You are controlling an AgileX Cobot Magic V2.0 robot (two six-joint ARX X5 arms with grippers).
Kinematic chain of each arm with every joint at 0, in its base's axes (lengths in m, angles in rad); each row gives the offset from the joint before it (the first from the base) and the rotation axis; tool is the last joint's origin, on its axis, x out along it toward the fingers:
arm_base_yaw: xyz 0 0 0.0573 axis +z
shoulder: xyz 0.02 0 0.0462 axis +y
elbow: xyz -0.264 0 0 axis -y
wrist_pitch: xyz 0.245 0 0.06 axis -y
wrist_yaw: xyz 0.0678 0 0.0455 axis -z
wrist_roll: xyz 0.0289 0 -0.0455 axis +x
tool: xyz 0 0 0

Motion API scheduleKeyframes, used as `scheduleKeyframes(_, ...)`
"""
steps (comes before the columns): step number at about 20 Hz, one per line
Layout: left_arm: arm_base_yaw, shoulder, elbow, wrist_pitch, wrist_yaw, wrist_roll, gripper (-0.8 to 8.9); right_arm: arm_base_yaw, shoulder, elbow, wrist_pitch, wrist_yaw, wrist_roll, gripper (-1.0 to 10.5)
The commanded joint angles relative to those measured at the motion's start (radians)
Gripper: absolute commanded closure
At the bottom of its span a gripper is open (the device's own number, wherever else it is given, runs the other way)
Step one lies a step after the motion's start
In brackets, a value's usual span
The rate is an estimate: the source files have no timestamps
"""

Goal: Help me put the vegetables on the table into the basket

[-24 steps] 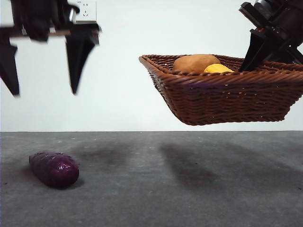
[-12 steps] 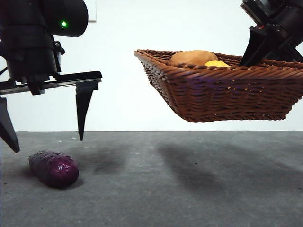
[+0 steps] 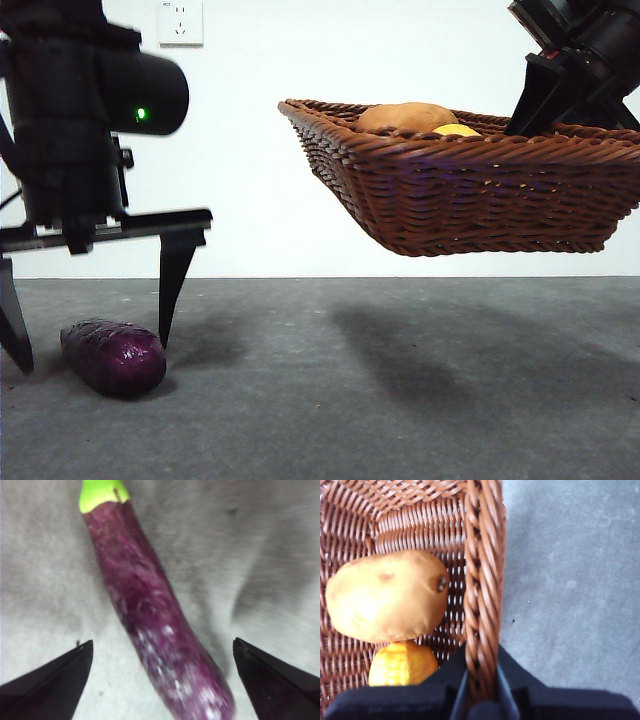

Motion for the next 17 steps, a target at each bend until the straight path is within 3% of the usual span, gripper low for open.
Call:
scheduleKeyframes(1, -0.003, 0.02, -0.009, 0.013, -0.003, 0.023, 4.96, 0.001, -0.003, 0.011, 0.006, -0.018, -0.004, 9.6)
scheduleKeyframes(5, -0.006, 0.02, -0.009, 0.032, -0.003, 0.057, 8.2, 0.001, -0.003, 0.011, 0.007, -0.018, -0.005, 9.6)
scheduleKeyframes(11, -0.003, -0.023, -0.009, 0.067, -0.012, 0.236, 8.21, 0.001, -0.003, 0.011, -0.014, -0.006, -0.005, 9.6)
scheduleKeyframes(17, 0.051, -0.327, -0.009, 0.137, 0.003, 0.433, 8.22, 0.001, 0.0, 0.009, -0.045, 0.121, 0.006, 9.6)
